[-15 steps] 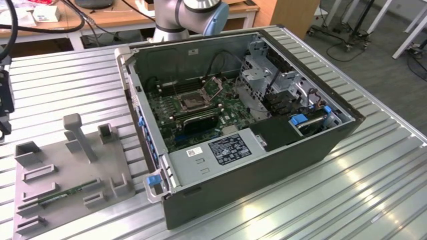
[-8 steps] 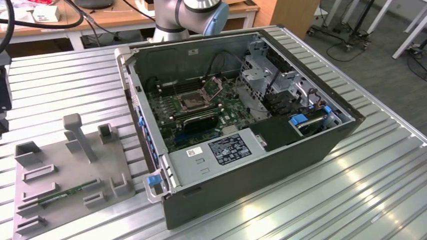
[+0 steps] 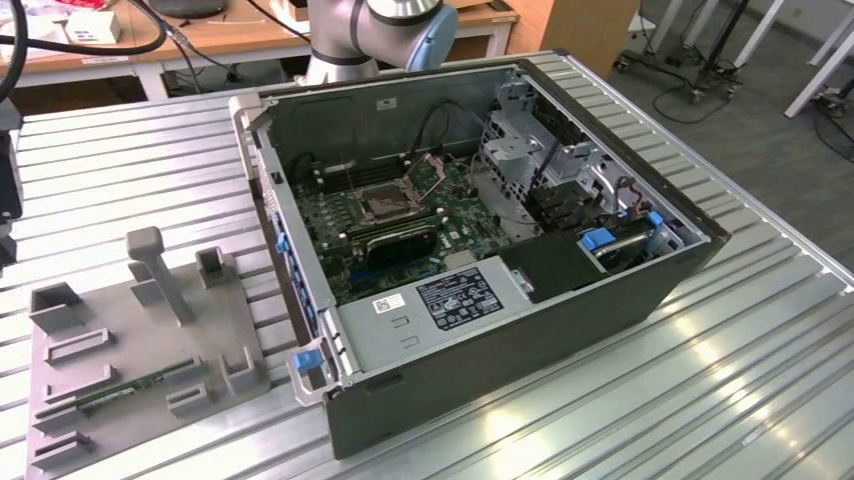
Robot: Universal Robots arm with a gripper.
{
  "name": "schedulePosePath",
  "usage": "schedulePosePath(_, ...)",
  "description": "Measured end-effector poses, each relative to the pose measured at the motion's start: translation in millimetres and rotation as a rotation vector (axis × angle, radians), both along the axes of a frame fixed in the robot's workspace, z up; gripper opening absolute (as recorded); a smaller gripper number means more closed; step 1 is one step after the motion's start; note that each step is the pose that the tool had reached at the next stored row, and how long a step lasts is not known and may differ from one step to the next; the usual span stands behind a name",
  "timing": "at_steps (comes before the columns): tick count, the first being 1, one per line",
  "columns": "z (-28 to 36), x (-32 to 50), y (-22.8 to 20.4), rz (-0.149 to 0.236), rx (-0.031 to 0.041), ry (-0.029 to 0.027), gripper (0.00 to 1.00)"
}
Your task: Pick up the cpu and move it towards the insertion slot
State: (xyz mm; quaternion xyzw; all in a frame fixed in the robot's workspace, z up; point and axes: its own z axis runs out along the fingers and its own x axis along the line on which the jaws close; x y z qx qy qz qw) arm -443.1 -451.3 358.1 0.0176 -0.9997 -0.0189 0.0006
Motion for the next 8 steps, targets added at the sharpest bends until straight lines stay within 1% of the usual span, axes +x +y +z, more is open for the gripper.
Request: schedulePosePath(8, 0.4, 1.1, 0.0, 0.0, 0.0, 0.0001, 0.55)
